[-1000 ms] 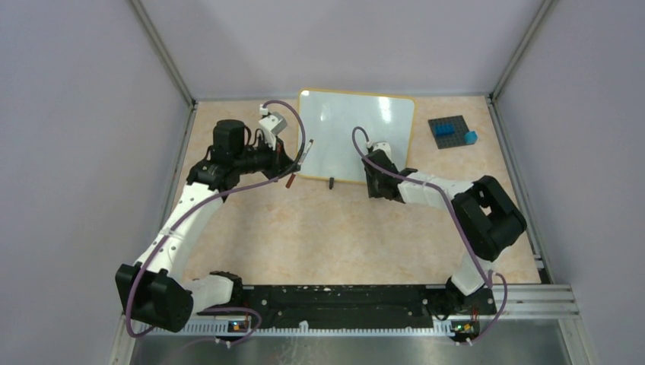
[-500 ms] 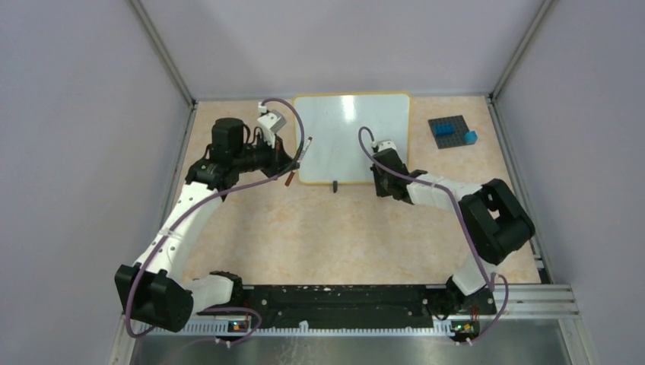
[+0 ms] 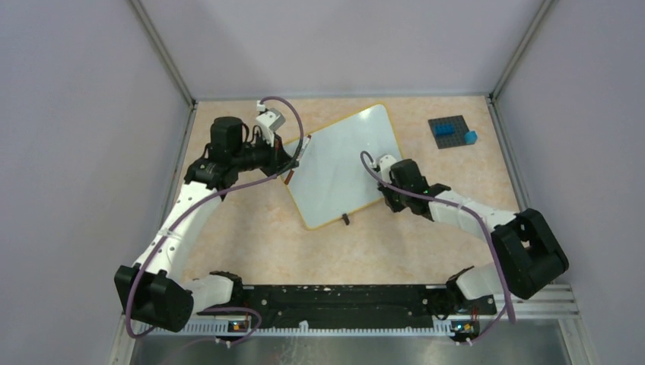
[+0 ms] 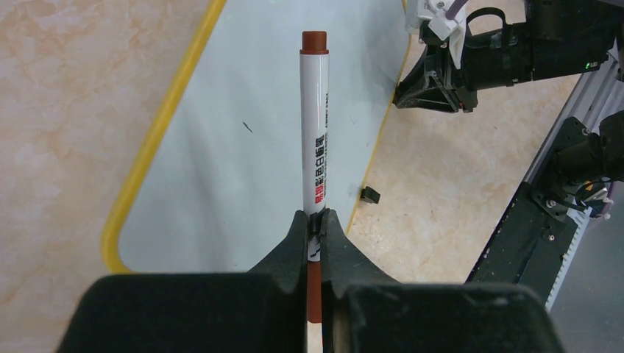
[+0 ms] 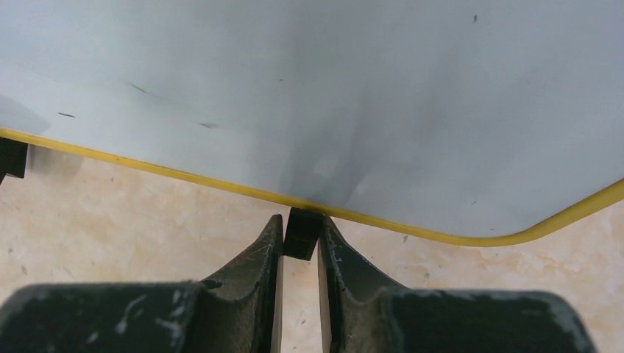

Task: Write a sentence on the whiteboard
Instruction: Move the whiteboard stand to the center of the board.

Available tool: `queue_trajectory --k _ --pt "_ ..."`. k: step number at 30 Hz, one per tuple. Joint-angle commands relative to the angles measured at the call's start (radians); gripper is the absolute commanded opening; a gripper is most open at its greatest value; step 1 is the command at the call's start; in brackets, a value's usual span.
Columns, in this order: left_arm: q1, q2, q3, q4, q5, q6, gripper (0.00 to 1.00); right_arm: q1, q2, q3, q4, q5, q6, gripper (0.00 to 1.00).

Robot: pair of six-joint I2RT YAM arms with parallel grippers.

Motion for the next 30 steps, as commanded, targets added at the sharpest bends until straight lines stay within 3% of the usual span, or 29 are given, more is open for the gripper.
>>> queue_trajectory --k 1,11,25,30 --pt "0.006 -0.005 0.039 0.020 0.003 -0.003 0.00 -0.058 -0.078 -0.026 -0.100 -0.127 -0.186 0.00" --pt "0.006 0.001 0.083 0.004 0.031 -0.005 0.00 -0.066 -0.229 -0.149 -0.231 -0.126 -0.338 0.00" --pt "0.006 0.015 0.178 -0.011 0.135 -0.038 0.00 -0.067 -0.187 -0.126 -0.374 -0.218 -0.382 0.00" --pt "0.006 0.023 0.195 -0.016 0.135 -0.036 0.00 -0.067 -0.211 -0.118 -0.419 -0.287 -0.419 0.19"
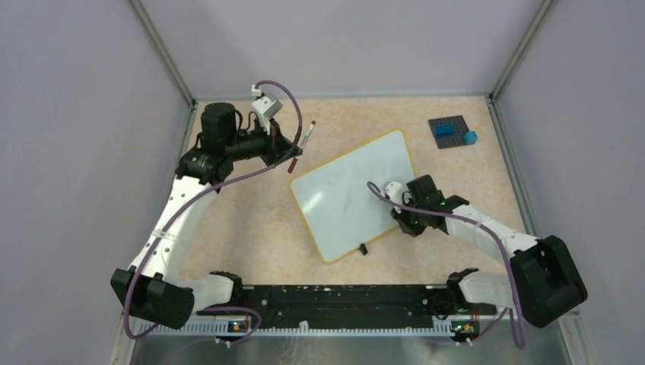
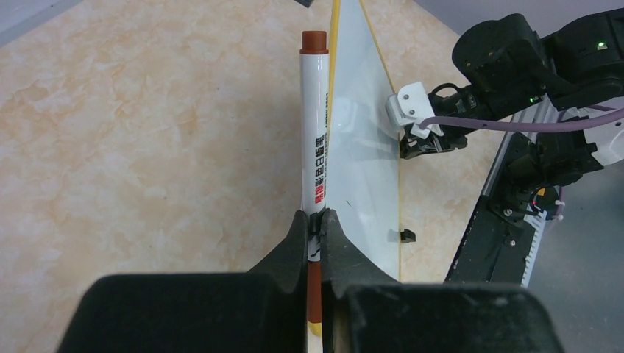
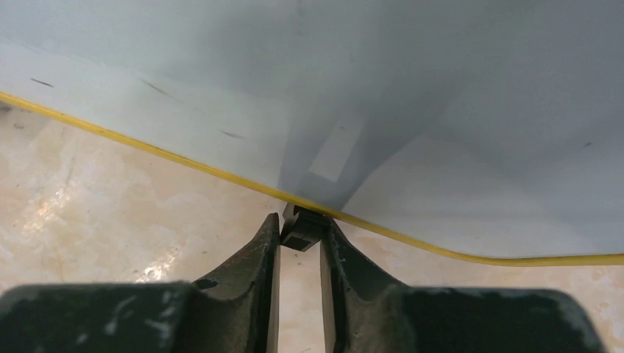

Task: Write a sentence on the whiteboard
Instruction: Move the whiteboard stand to the center of the board, then pass from the left arm to the right

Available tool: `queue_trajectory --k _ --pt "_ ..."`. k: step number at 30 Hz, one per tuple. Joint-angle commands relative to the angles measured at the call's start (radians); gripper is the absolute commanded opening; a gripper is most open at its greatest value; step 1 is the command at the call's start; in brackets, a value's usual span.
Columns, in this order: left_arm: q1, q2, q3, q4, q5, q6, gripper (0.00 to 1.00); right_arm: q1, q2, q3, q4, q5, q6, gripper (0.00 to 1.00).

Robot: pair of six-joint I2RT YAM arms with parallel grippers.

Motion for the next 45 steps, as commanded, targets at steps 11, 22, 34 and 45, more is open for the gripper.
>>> queue_trajectory --k 11,22,34,45 --pt "0.005 0.030 0.069 0.031 0.038 -0.017 0.00 0.004 -0.133 0.116 -0.261 -0.200 -0.171 0.74" --pt "-0.051 0.156 0.316 -0.170 0.011 0.234 0.00 -0.034 -0.154 0.599 -0.378 -0.443 -0.001 0.82" --pt "-0.345 0.210 0.458 -0.346 -0.170 0.552 0.00 -0.204 -0.035 0.821 -0.032 -0.881 0.666 0.81" --pt "-0.497 0.265 0.521 -0.376 -0.283 0.550 0.00 -0.115 -0.017 0.835 -0.031 -0.808 0.690 0.76"
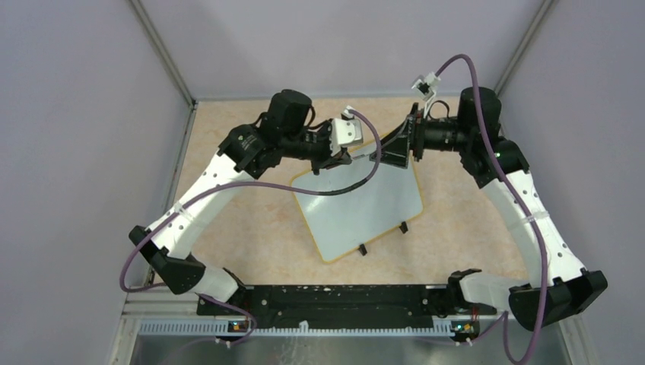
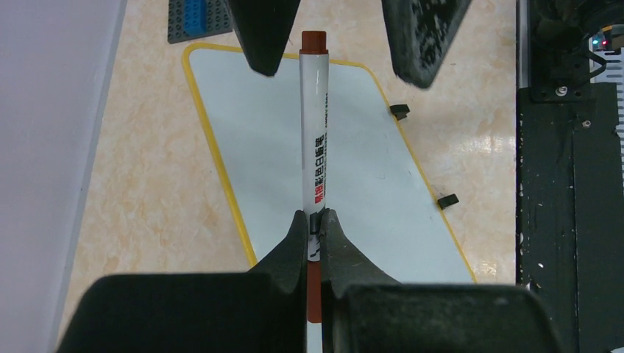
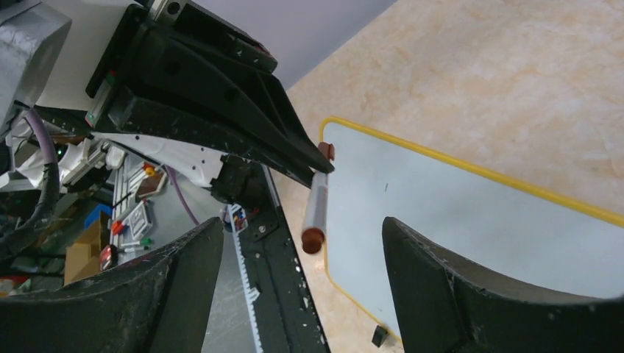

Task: Write a sentence on the whiteboard
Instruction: Pass from the left arm to the right

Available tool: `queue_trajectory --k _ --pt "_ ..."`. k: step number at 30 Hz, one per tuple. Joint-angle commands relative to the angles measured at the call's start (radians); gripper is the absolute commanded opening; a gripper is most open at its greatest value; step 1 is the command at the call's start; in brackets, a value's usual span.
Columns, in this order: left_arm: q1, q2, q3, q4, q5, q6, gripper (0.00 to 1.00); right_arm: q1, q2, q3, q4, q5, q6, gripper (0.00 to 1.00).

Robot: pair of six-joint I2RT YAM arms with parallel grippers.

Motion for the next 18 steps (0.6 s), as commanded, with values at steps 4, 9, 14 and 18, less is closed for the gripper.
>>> queue_trajectory --k 4,9,14,18 --pt "-0.061 0.018 0.068 -0.010 -0.062 0.020 0.00 0.081 0.017 0.021 -0.016 0.088 -0.016 0.68" --pt "-0.092 0.044 0.093 -0.013 -0.070 0.014 0.00 0.098 0.025 0.012 -0.012 0.116 -0.012 0.51" --pt "-0.114 0.068 0.108 -0.013 -0.085 0.013 0.00 0.105 0.026 -0.003 -0.018 0.132 -0.019 0.32" --pt "-0.116 0.076 0.119 -0.015 -0.092 0.008 0.00 0.105 0.024 -0.005 -0.032 0.134 -0.034 0.00"
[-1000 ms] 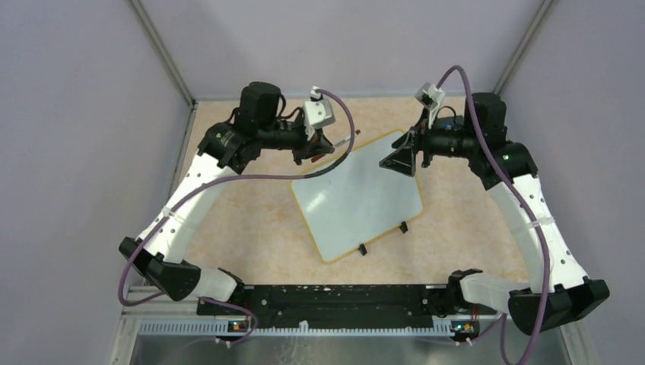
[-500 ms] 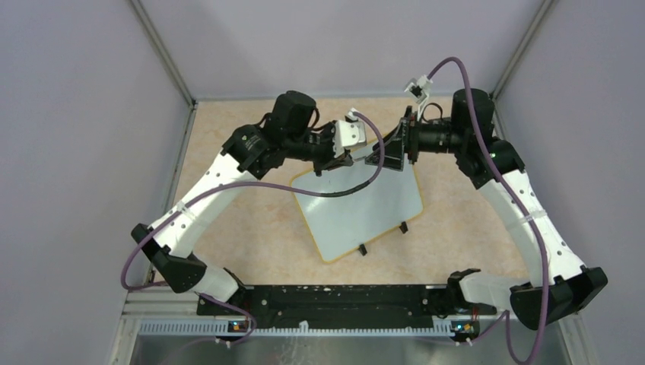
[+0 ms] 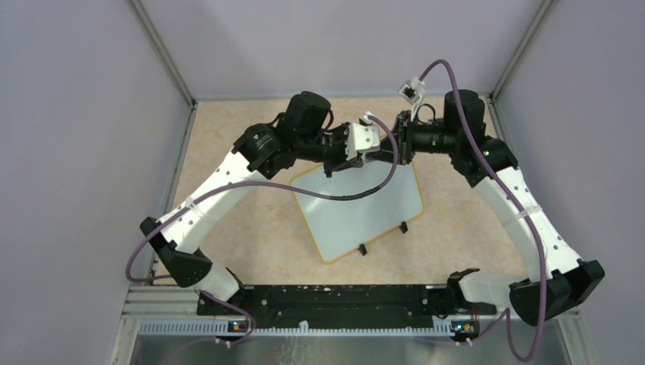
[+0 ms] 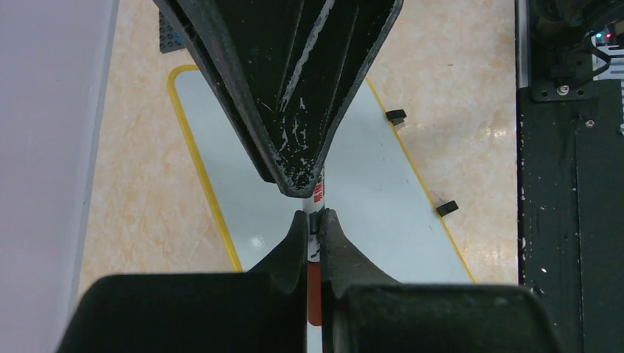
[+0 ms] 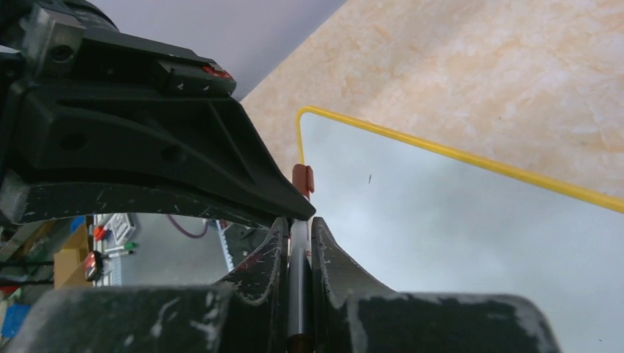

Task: Write a sentence on the whiteboard
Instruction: Pass from the left arm to the right, then pass from the right arm to the left

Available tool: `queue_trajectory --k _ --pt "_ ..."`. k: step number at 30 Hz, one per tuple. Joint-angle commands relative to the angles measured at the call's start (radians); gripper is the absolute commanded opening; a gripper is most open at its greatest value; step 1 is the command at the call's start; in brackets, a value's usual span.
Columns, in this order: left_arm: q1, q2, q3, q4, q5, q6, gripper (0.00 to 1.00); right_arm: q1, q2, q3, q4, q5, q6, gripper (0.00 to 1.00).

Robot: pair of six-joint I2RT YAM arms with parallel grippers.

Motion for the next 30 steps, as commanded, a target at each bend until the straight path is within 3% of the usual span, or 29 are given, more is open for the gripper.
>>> queue_trajectory --k 1,2,4,6,8,9,12,18,22,30 --pt "-0.007 0.006 0.038 0.011 -0.014 -0.005 0.00 0.010 -0.008 -0.004 -0.001 0.020 -0.020 0.00" --pt "-0.006 0.003 0.033 0.014 -0.033 -0.019 0.00 0.010 -0.008 -0.002 -0.007 0.023 -0.024 0.00" --pt "0.008 -0.010 0.017 0.024 -0.040 -0.049 0.30 -0.001 -0.004 -0.004 -0.007 0.011 -0.022 0.00" --pt "0.041 -0.035 -0.008 0.033 -0.003 -0.058 0.52 -0.022 -0.006 -0.009 0.007 -0.006 -0.007 0.00" --pt "0.094 -0.059 -0.026 0.032 0.063 -0.082 0.87 -0.051 -0.008 -0.013 0.027 -0.027 0.014 0.00" --pt "0.131 -0.071 -0.034 0.026 0.116 -0.095 0.97 -0.062 -0.009 -0.015 0.039 -0.042 0.023 0.00" --pt "0.196 -0.098 -0.074 0.013 0.190 -0.090 0.99 -0.080 -0.016 -0.024 0.080 -0.101 0.057 0.00" --pt "0.200 -0.129 -0.158 0.031 0.213 -0.066 0.98 -0.080 -0.034 -0.045 0.141 -0.183 0.114 0.00" --pt "0.192 -0.128 -0.181 0.043 0.242 -0.058 0.81 -0.079 -0.041 -0.063 0.167 -0.205 0.149 0.00" --pt "0.158 -0.110 -0.177 0.062 0.235 -0.076 0.58 -0.060 -0.050 -0.077 0.184 -0.216 0.163 0.00"
